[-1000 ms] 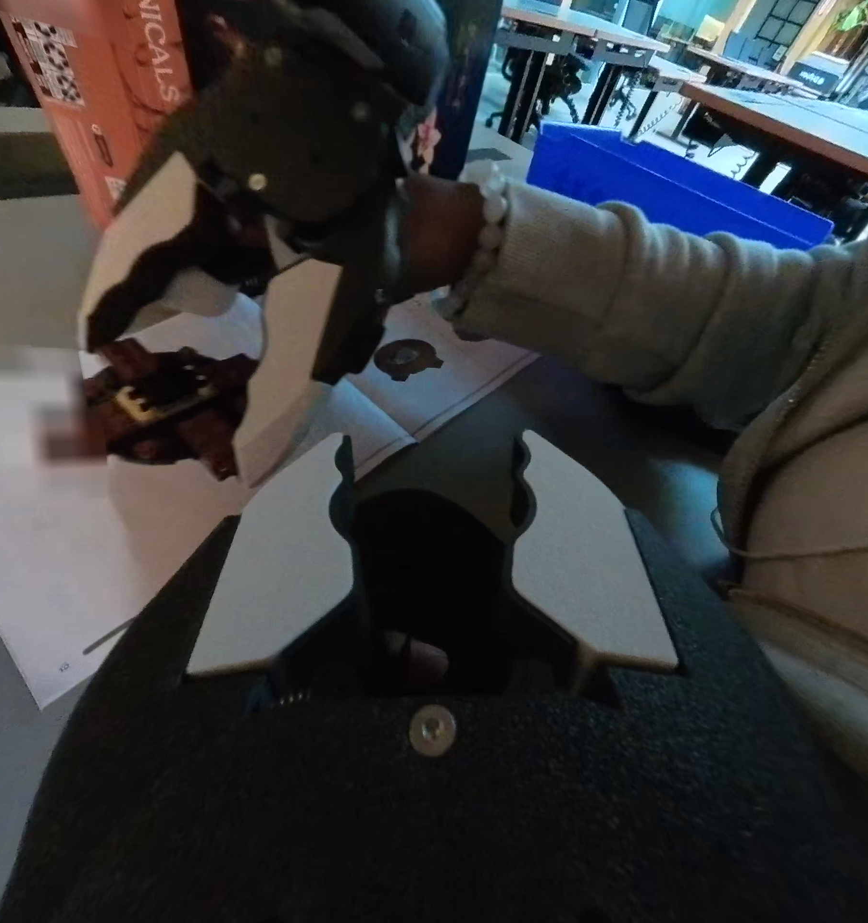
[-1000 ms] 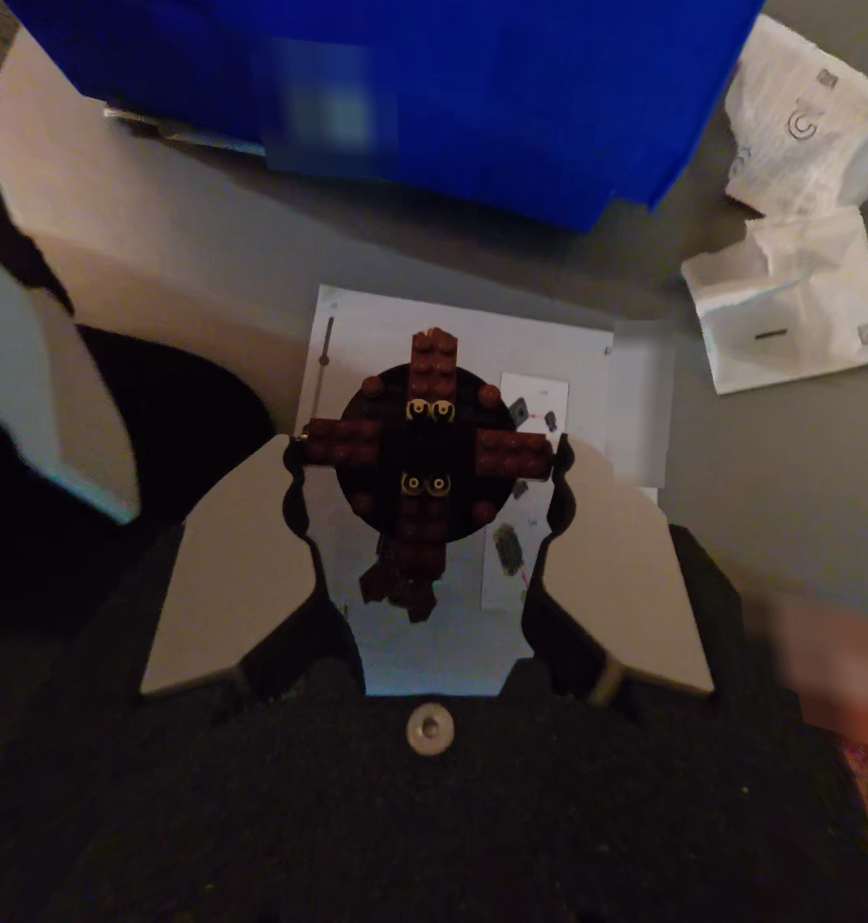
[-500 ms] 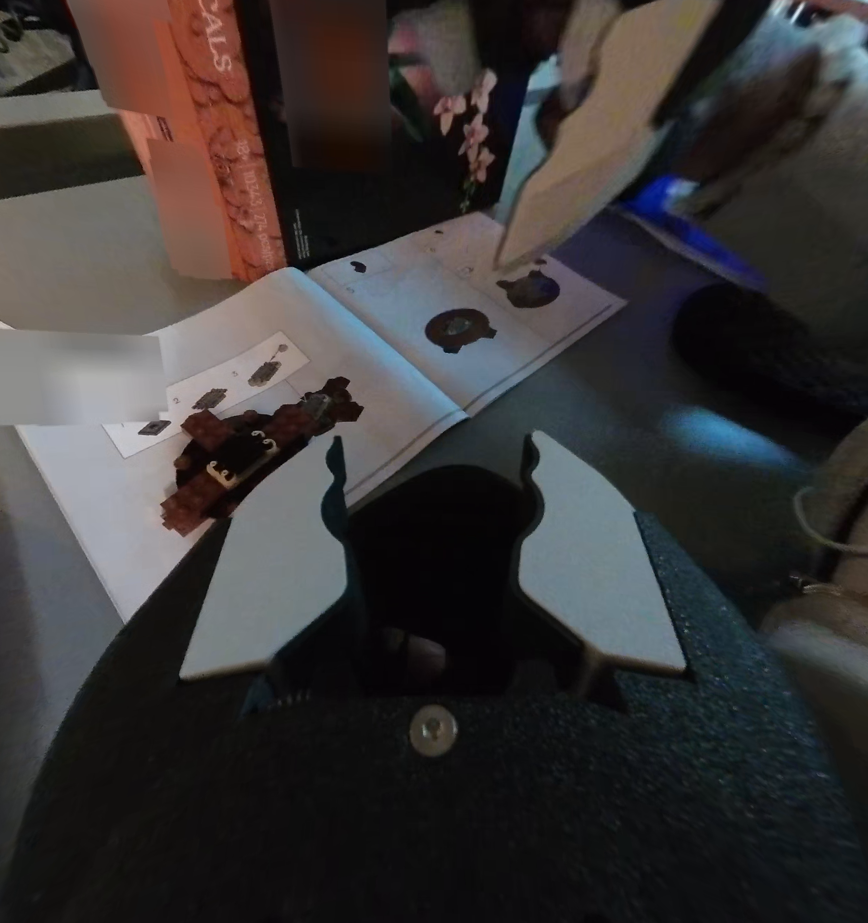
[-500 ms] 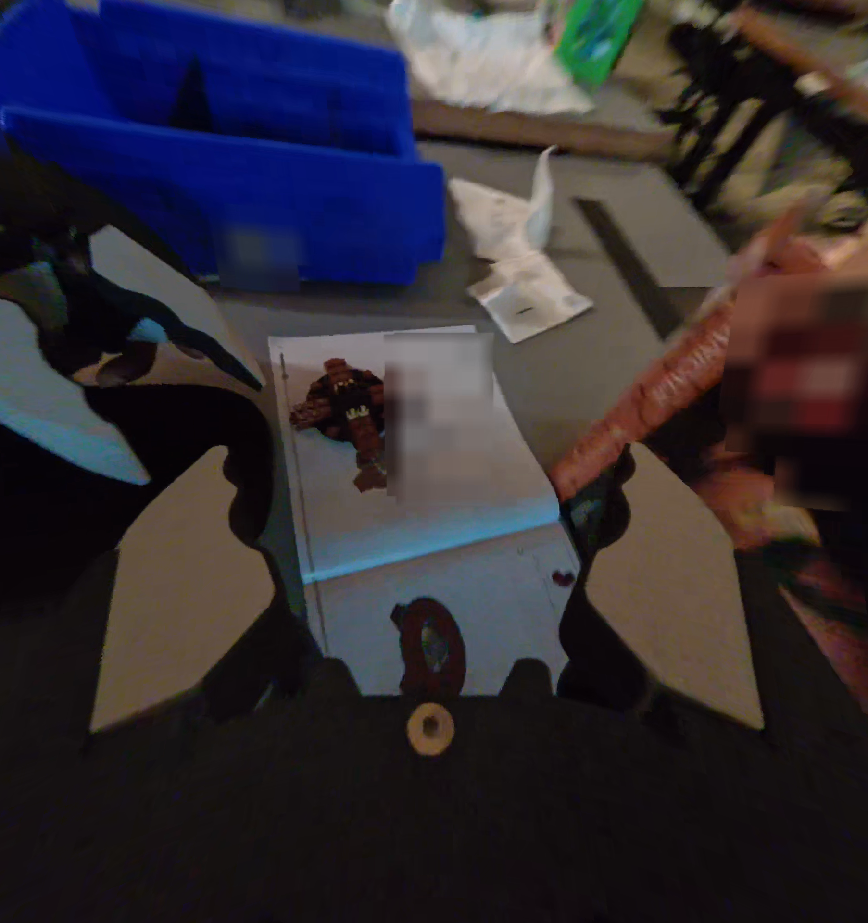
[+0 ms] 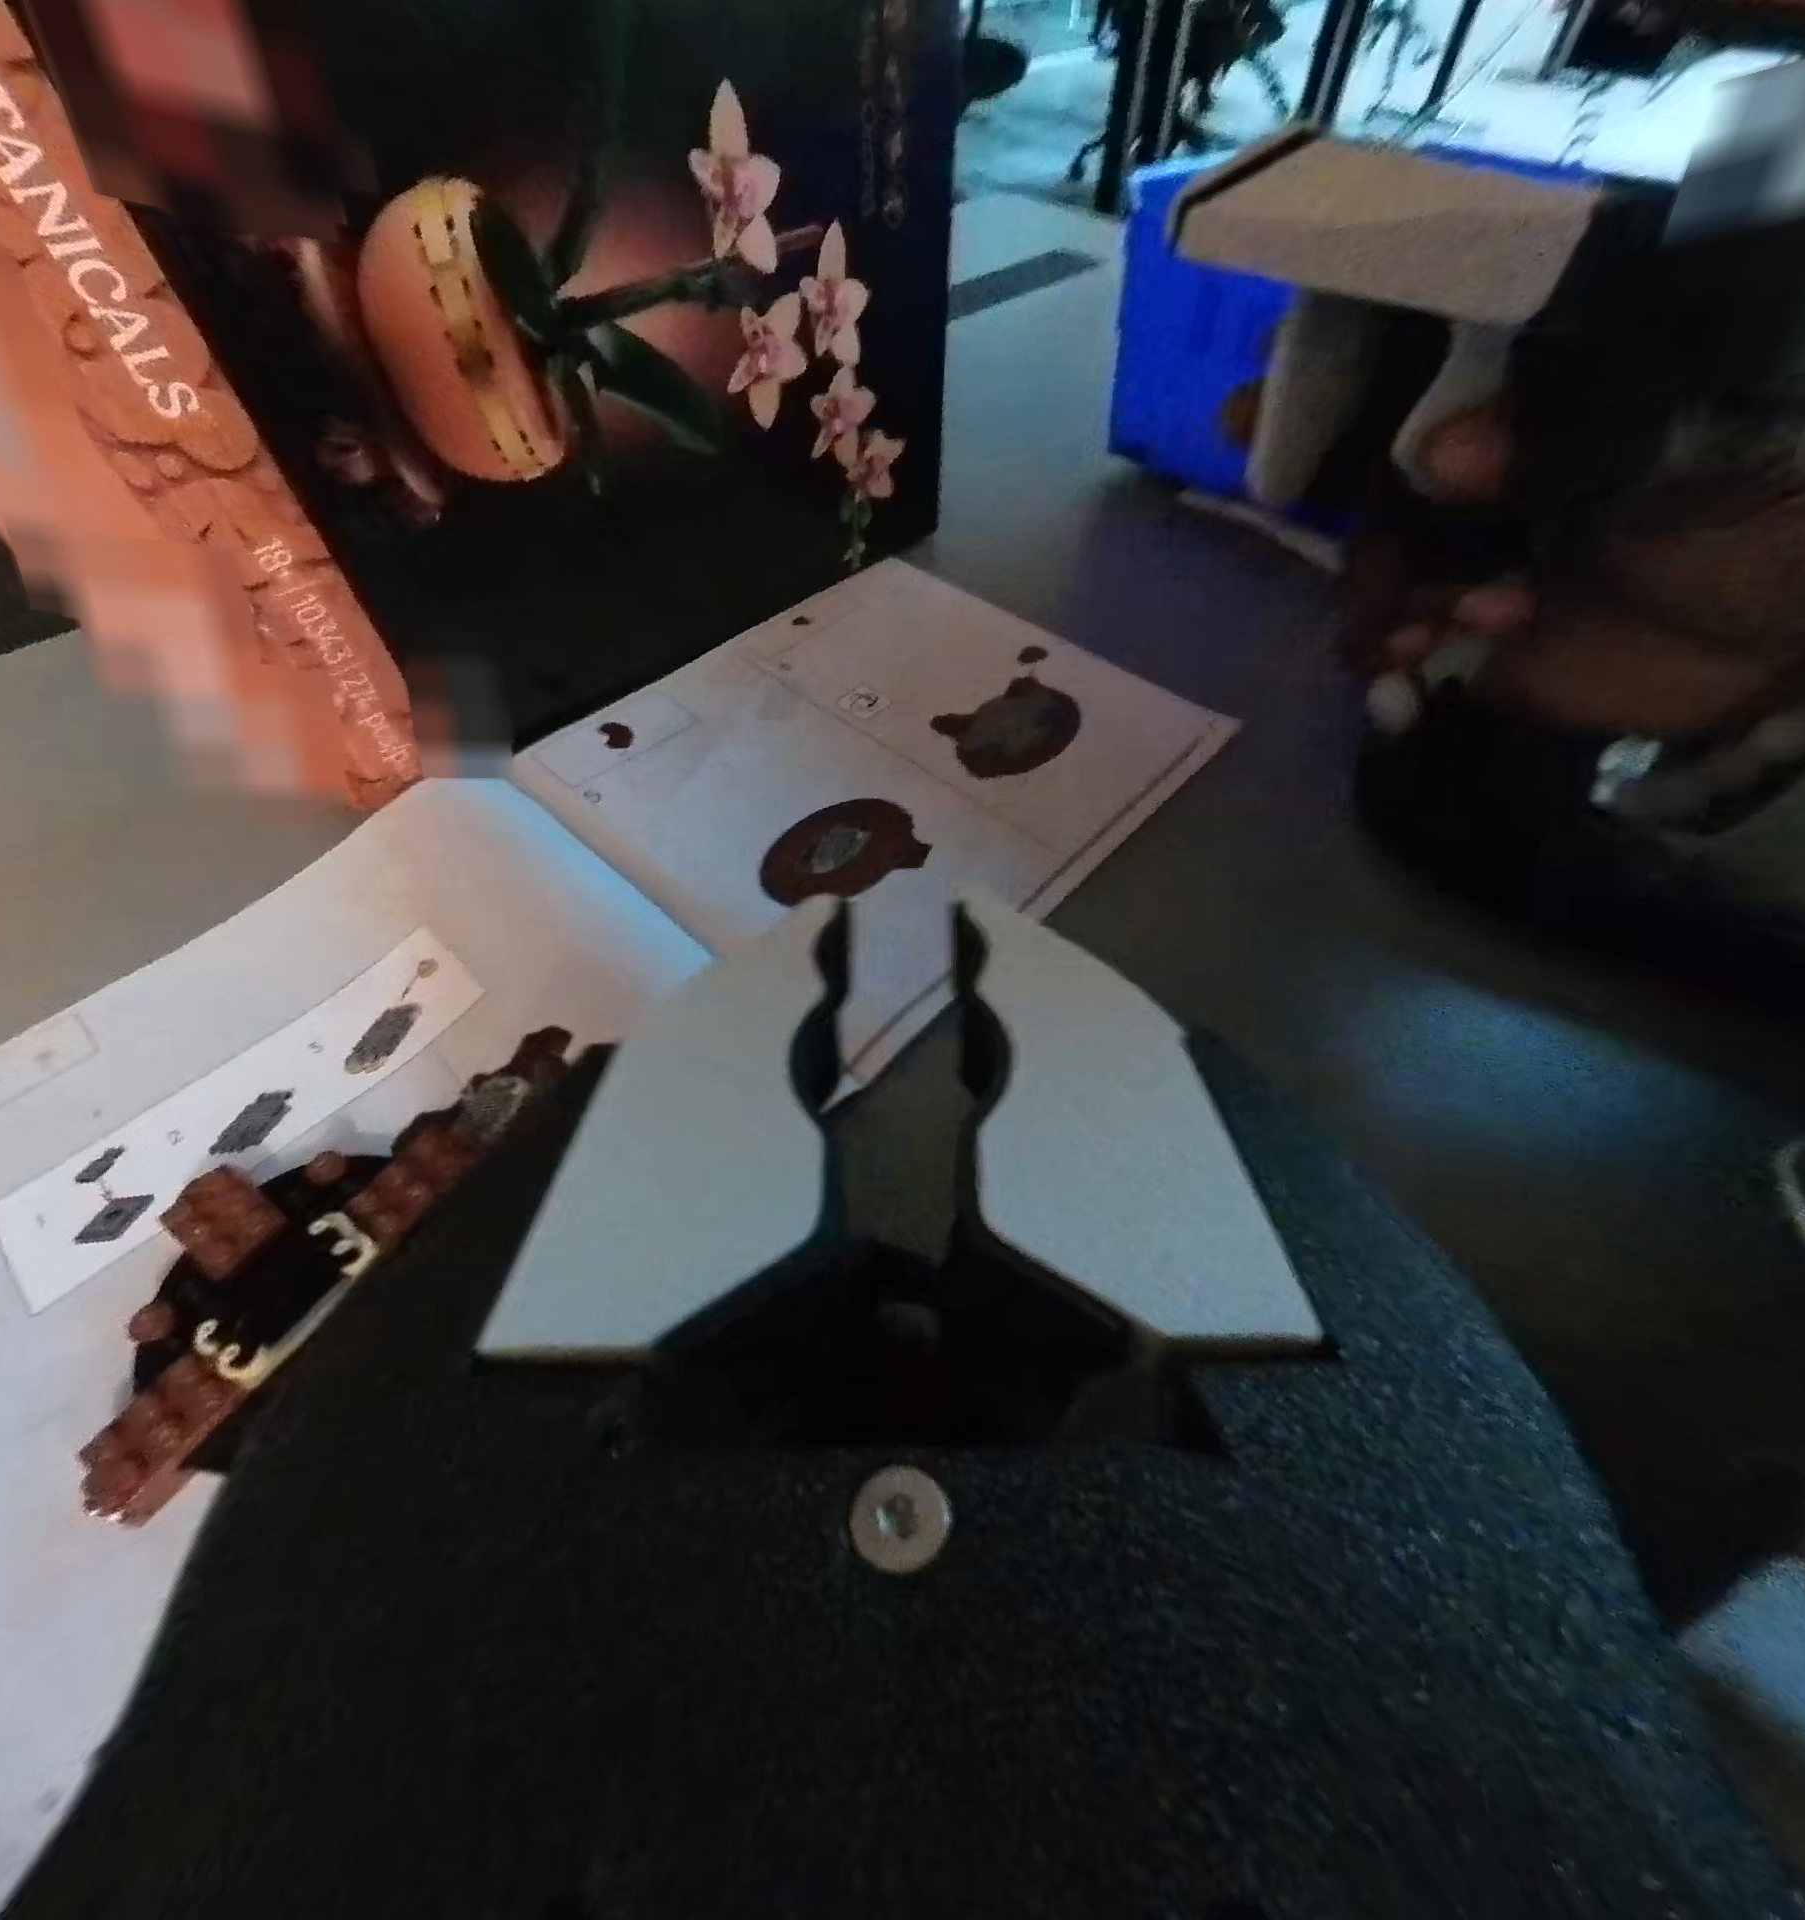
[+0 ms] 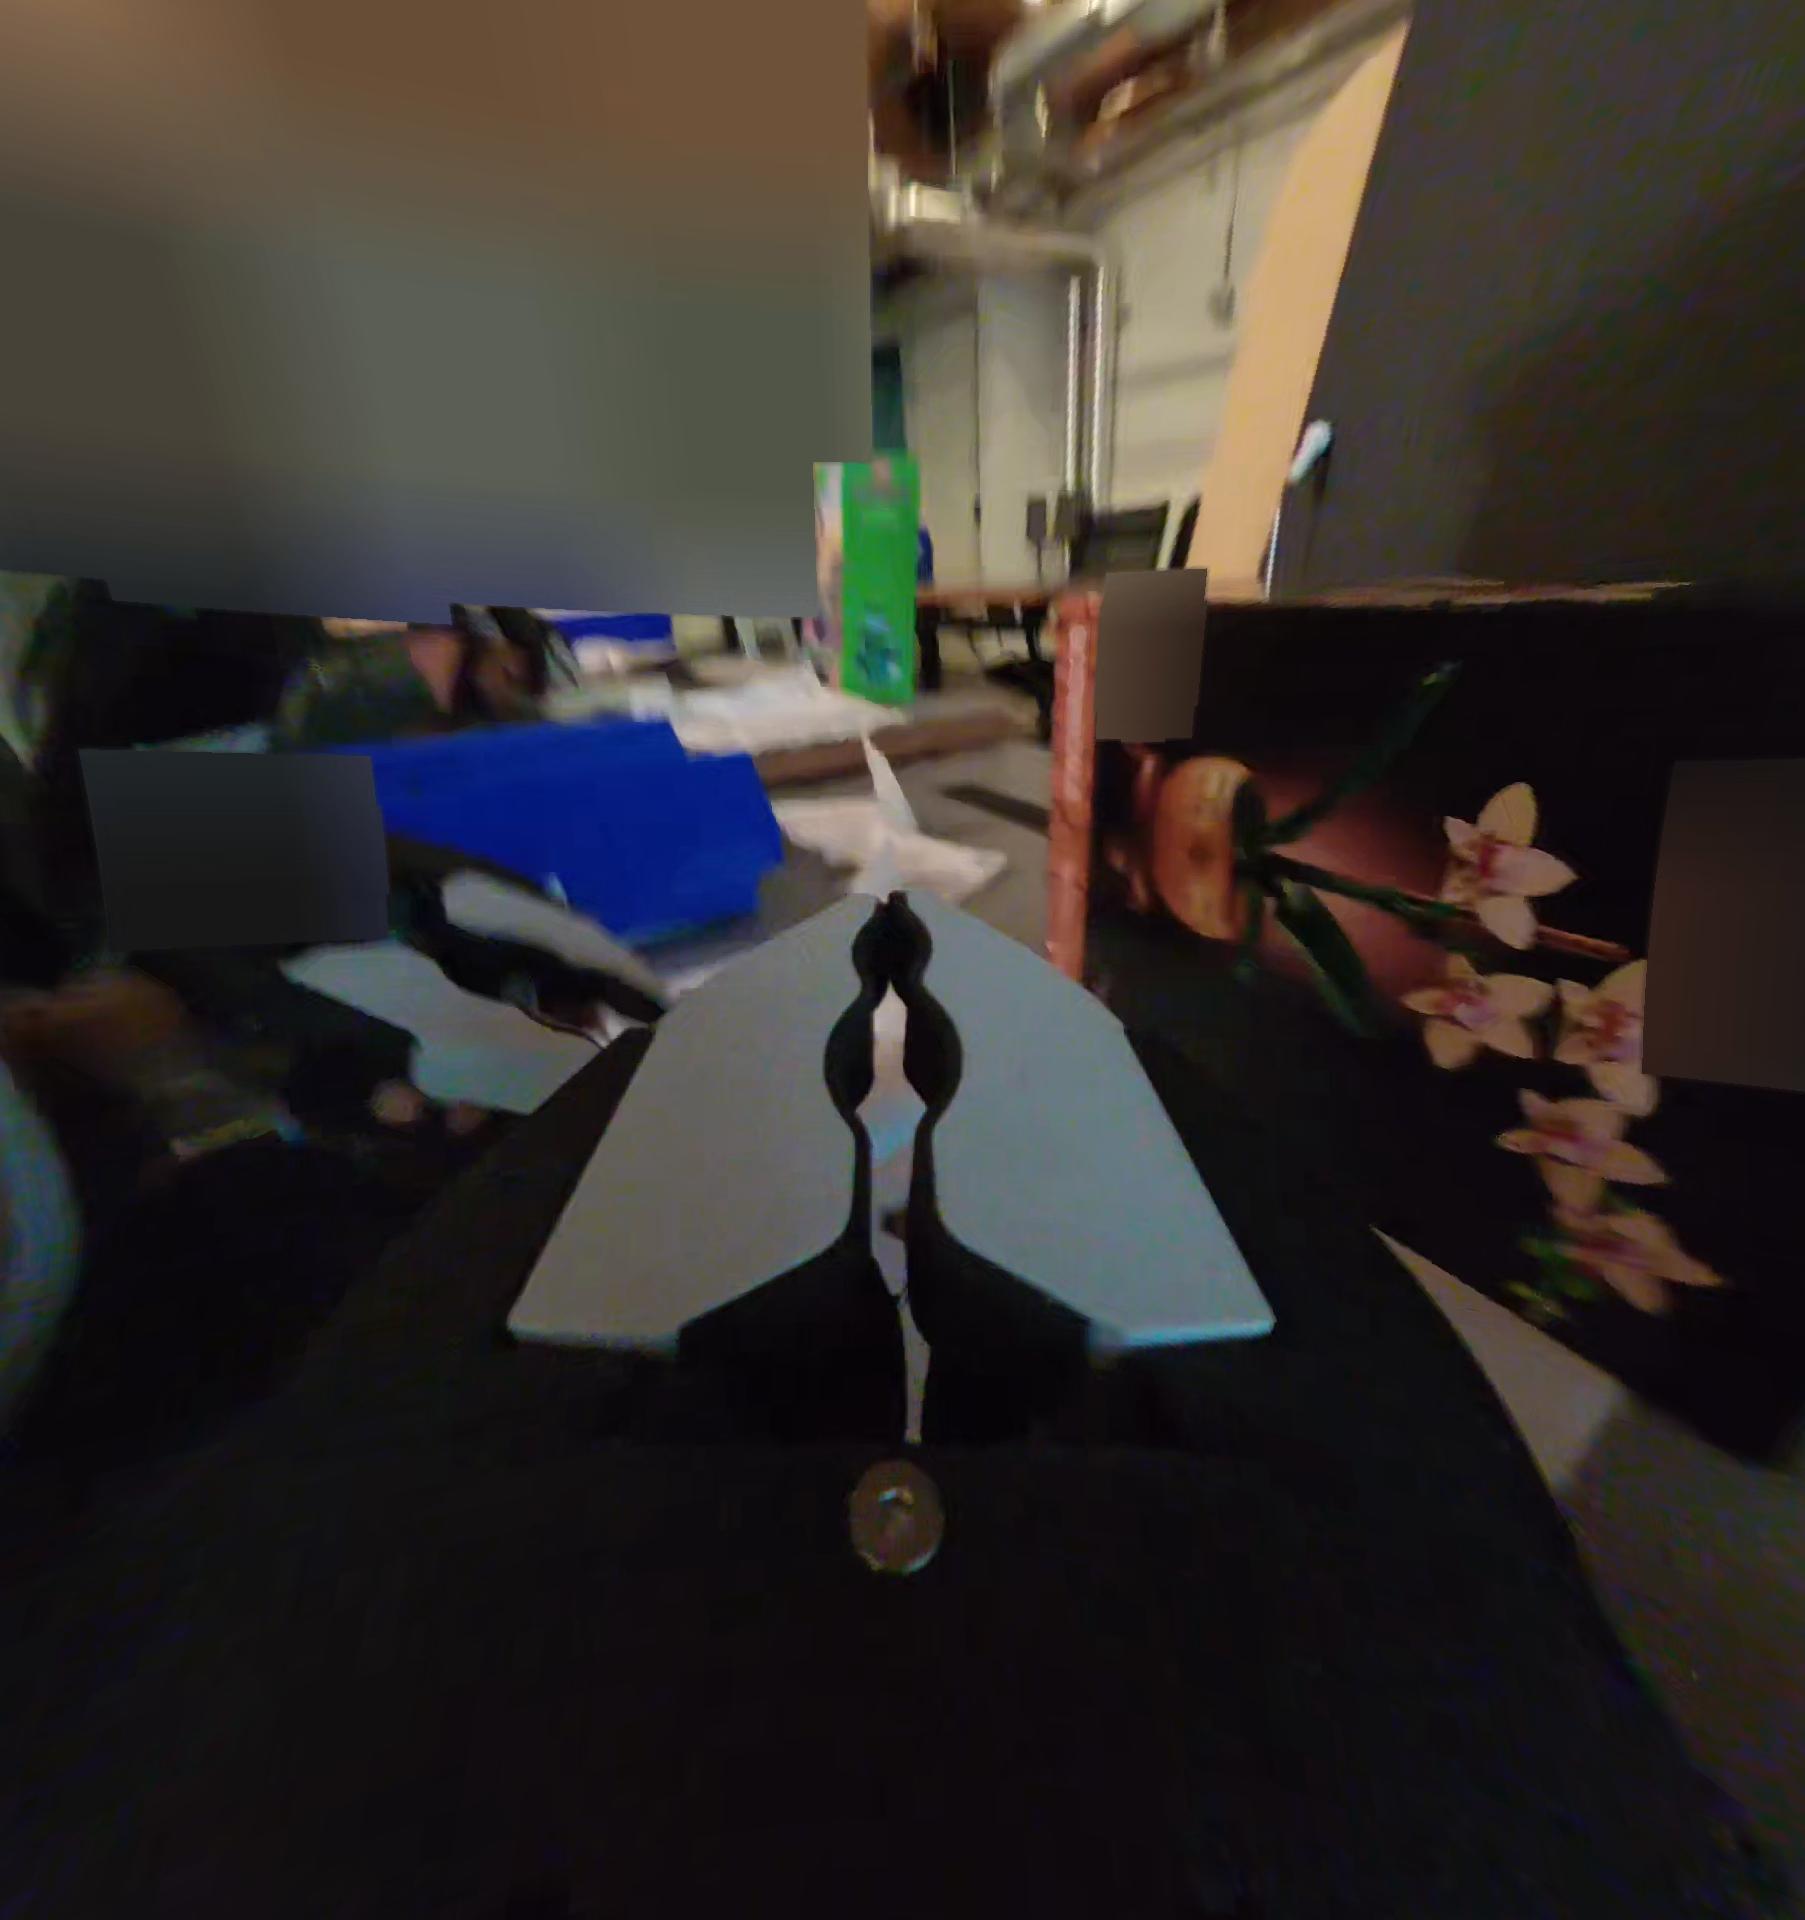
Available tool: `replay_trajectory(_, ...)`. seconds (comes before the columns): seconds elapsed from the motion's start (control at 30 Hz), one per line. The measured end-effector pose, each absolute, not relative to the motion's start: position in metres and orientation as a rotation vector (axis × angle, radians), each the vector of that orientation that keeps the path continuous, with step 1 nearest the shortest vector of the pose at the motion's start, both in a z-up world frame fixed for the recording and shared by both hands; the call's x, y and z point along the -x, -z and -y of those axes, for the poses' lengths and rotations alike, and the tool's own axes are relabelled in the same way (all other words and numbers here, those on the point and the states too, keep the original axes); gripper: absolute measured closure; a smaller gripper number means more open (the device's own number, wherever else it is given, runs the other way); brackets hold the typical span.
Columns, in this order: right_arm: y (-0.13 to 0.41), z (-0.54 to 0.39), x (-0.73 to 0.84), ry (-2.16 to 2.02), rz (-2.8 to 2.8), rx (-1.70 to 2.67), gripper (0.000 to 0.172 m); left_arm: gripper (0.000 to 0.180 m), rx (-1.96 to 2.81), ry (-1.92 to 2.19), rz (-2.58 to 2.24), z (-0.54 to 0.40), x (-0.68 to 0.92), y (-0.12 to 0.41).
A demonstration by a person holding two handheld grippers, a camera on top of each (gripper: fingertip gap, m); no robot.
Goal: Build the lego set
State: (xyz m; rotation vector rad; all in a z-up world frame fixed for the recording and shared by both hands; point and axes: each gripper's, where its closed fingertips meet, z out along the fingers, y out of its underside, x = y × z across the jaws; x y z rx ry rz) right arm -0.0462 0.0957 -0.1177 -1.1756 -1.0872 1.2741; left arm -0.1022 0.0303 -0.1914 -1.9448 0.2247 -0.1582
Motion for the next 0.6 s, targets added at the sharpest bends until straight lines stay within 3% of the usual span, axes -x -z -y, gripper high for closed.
replay_trajectory(0.1, 0.139, -0.103, 0.045, -1.045, 1.277, 1.255, 0.172, 0.083, 2.054, 0.168, -0.168, -0.038, 0.106, 0.204)
replay_trajectory(0.13, 0.141, -0.103, 0.046, -1.004, 1.296, 1.246, 0.165, 0.058, 2.086, 0.172, -0.151, -0.04, 0.106, 0.209)
replay_trajectory(0.17, 0.14, -0.103, 0.048, -0.998, 1.278, 1.227, 0.133, 0.048, 2.097, 0.166, -0.158, -0.042, 0.106, 0.212)
replay_trajectory(0.2, 0.139, -0.105, 0.05, -0.999, 1.229, 1.226, 0.091, 0.049, 2.071, 0.14, -0.163, -0.044, 0.108, 0.211)
replay_trajectory(0.23, 0.14, -0.108, 0.052, -0.995, 1.194, 1.247, 0.102, 0.064, 2.007, 0.109, -0.172, -0.047, 0.108, 0.203)
replay_trajectory(0.27, 0.143, -0.108, 0.052, -0.984, 1.205, 1.258, 0.112, 0.104, 1.916, 0.09, -0.186, -0.047, 0.107, 0.192)
replay_trajectory(0.3, 0.145, -0.105, 0.049, -0.954, 1.252, 1.216, 0.122, 0.157, 1.807, 0.084, -0.203, -0.046, 0.105, 0.178)
replay_trajectory(0.33, 0.143, -0.102, 0.046, -0.925, 1.285, 1.148, 0.172, 0.18, 1.729, 0.086, -0.186, -0.046, 0.106, 0.166)
replay_trajectory(0.43, 0.139, -0.101, 0.046, -1.018, 1.269, 1.167, 0.167, 0.18, 1.663, 0.149, -0.156, -0.048, 0.11, 0.153)
replay_trajectory(0.47, 0.133, -0.1, 0.048, -1.101, 1.217, 1.166, 0.122, 0.163, 1.645, 0.153, -0.135, -0.049, 0.114, 0.15)
replay_trajectory(0.5, 0.126, -0.105, 0.052, -1.145, 1.139, 1.156, 0.111, 0.111, 1.638, 0.149, -0.106, -0.051, 0.118, 0.148)
replay_trajectory(0.53, 0.122, -0.106, 0.052, -1.159, 1.114, 1.137, 0.1, 0.074, 1.661, 0.136, -0.079, -0.054, 0.123, 0.15)
replay_trajectory(0.57, 0.121, -0.107, 0.05, -1.132, 1.125, 1.106, 0.089, 0.076, 1.686, 0.124, -0.073, -0.055, 0.126, 0.152)
replay_trajectory(0.6, 0.12, -0.105, 0.045, -1.098, 1.171, 1.049, 0.164, 0.079, 1.679, 0.11, -0.112, -0.054, 0.125, 0.15)
